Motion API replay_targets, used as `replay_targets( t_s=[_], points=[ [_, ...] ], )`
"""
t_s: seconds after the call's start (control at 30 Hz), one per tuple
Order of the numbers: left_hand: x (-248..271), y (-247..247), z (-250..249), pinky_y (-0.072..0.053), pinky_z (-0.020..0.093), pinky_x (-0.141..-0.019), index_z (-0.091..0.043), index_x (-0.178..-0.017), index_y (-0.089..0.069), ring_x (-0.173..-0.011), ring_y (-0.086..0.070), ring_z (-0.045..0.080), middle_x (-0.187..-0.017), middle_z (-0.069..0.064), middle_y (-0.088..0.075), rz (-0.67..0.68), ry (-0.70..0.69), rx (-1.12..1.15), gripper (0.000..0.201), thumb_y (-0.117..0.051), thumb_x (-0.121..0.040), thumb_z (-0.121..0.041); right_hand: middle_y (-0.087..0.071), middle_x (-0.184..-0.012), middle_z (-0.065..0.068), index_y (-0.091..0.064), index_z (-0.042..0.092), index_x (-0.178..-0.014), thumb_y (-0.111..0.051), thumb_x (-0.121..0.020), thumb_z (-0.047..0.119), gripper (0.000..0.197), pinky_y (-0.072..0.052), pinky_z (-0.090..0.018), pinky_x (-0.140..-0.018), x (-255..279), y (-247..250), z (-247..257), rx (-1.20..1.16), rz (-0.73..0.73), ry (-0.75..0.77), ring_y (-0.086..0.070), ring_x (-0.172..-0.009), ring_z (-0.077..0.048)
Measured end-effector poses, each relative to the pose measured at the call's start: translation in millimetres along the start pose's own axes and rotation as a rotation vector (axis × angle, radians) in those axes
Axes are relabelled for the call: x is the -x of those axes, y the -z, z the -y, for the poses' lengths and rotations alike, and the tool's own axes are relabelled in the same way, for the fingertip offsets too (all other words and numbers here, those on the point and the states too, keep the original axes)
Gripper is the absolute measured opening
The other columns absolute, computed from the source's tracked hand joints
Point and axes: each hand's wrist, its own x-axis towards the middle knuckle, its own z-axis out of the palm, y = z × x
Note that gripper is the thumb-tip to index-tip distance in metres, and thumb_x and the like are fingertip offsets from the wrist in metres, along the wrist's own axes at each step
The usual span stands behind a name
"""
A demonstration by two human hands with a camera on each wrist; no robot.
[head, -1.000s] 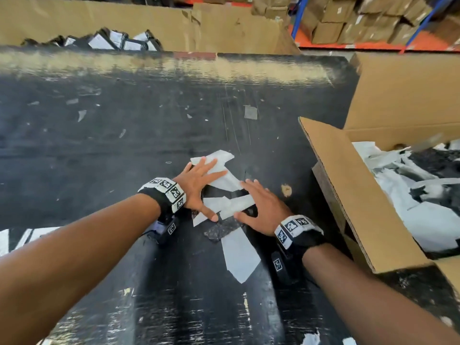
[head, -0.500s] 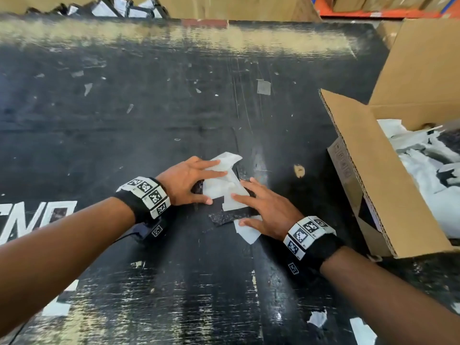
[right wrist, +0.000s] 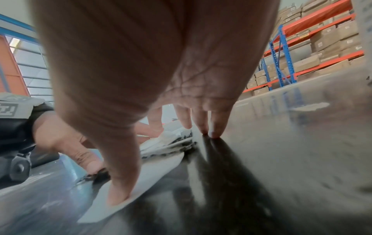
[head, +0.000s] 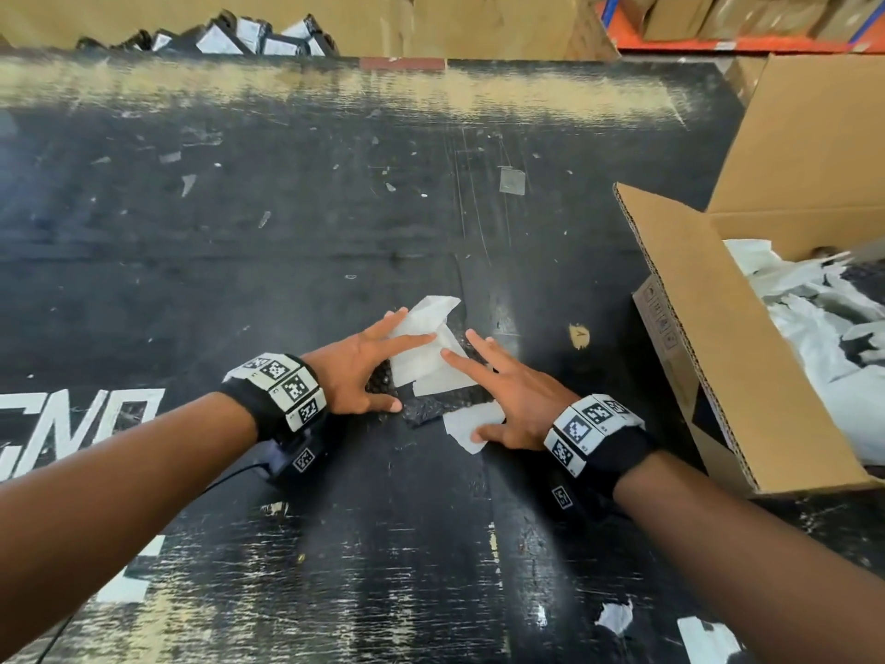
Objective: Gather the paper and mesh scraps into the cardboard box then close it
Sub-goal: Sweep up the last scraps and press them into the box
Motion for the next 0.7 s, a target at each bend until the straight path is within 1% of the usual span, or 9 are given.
replay_targets(
  t_s=[0.07, 0.13, 0.23, 0.33, 0.43, 0.5, 0.53, 0.6, 0.7],
  points=[
    [3.9, 0.0, -2.5, -0.011, 0.053, -0.124, -0.054, -0.155, -0.005, -0.155, 0.01, 0.021, -0.167, -0.005, 0.019, -0.05, -0.026, 0.001, 0.108, -0.08, -0.078, -0.039, 0.022, -0.165, 0.008, 0.005, 0.048, -0.155, -0.079, -0.081, 0.039, 0.113, -0.038, -0.05, -0.113, -3.3, 0.6, 1.6, -0.008, -0.01, -0.002, 0.009, -0.154, -0.02],
    [6.9, 14.0, 2.7, -0.004, 0.06, -0.121, -0.052, -0.156, -0.009, -0.154, 0.015, 0.023, -0.166, -0.007, 0.02, -0.089, -0.026, -0.038, 0.11, -0.078, -0.073, -0.028, 0.022, -0.164, 0.01, 0.005, 0.048, -0.155, -0.083, -0.077, 0.039, 0.118, -0.038, -0.049, -0.113, -4.2, 3.3, 0.7, -0.005, -0.022, -0.001, 0.008, -0.154, -0.021],
    [9.2, 34.3, 16.8, -0.01, 0.063, -0.121, -0.052, -0.155, -0.014, -0.154, 0.012, 0.021, -0.166, -0.013, 0.018, -0.043, -0.028, -0.081, 0.107, -0.073, -0.074, -0.016, 0.021, -0.164, 0.011, 0.006, 0.048, -0.155, -0.086, -0.071, 0.042, 0.125, -0.037, -0.05, -0.111, -3.5, 9.5, -2.6, 0.027, -0.002, 0.005, 0.007, -0.154, -0.021],
    [0.2, 35.7, 24.6, -0.013, 0.057, -0.123, -0.048, -0.157, -0.013, -0.155, 0.006, 0.018, -0.168, -0.011, 0.012, 0.048, -0.068, -0.133, 0.104, -0.076, -0.08, -0.018, 0.019, -0.165, 0.011, 0.005, 0.047, -0.155, -0.088, -0.069, 0.043, 0.127, -0.037, -0.055, -0.112, -13.0, 14.7, -5.9, 0.057, 0.013, 0.006, 0.005, -0.154, -0.023],
    [-13.0, 29.2, 21.6, -0.011, 0.044, -0.125, -0.042, -0.158, -0.008, -0.155, -0.001, 0.015, -0.169, -0.006, -0.002, 0.068, -0.091, -0.087, 0.103, -0.078, -0.083, -0.028, 0.019, -0.165, 0.009, 0.002, 0.043, -0.157, -0.087, -0.069, 0.046, 0.126, -0.031, -0.055, -0.116, -31.2, 19.2, -5.2, 0.051, 0.013, 0.008, 0.008, -0.154, -0.025],
    [-17.1, 21.5, 14.9, -0.015, 0.036, -0.124, -0.035, -0.159, -0.009, -0.154, -0.012, 0.016, -0.168, -0.002, -0.013, 0.013, -0.076, -0.057, 0.103, -0.078, -0.083, -0.036, 0.019, -0.165, 0.009, 0.004, 0.042, -0.157, -0.086, -0.069, 0.047, 0.126, -0.022, -0.055, -0.118, -44.2, 22.2, -1.6, 0.051, 0.01, 0.003, 0.011, -0.153, -0.026],
    [-17.0, 17.6, 10.3, -0.022, 0.033, -0.122, -0.03, -0.158, -0.013, -0.151, -0.024, 0.018, -0.165, 0.001, -0.023, -0.045, -0.048, -0.04, 0.101, -0.079, -0.082, -0.038, 0.019, -0.165, 0.008, 0.006, 0.043, -0.157, -0.086, -0.07, 0.048, 0.127, -0.018, -0.055, -0.119, -49.9, 23.2, 0.8, 0.049, 0.014, -0.001, 0.013, -0.153, -0.026],
    [-14.3, 9.4, 2.0, -0.039, 0.03, -0.108, -0.024, -0.147, -0.024, -0.133, -0.05, 0.021, -0.151, 0.001, -0.043, -0.171, -0.005, 0.008, 0.088, -0.08, -0.08, -0.041, 0.016, -0.166, 0.006, 0.008, 0.043, -0.156, -0.084, -0.071, 0.05, 0.126, -0.011, -0.057, -0.12, -60.2, 22.8, 5.1, 0.048, 0.022, -0.012, 0.012, -0.153, -0.027],
    [-5.5, -5.1, -8.1, -0.051, 0.039, -0.097, -0.026, -0.139, -0.03, -0.117, -0.062, 0.023, -0.138, -0.003, -0.056, -0.253, -0.009, 0.076, 0.073, -0.075, -0.083, -0.034, 0.003, -0.168, 0.003, 0.0, 0.042, -0.158, -0.078, -0.079, 0.045, 0.111, -0.011, -0.058, -0.121, -65.4, 21.7, 14.3, 0.032, 0.029, -0.013, 0.006, -0.154, -0.028]
  ],
)
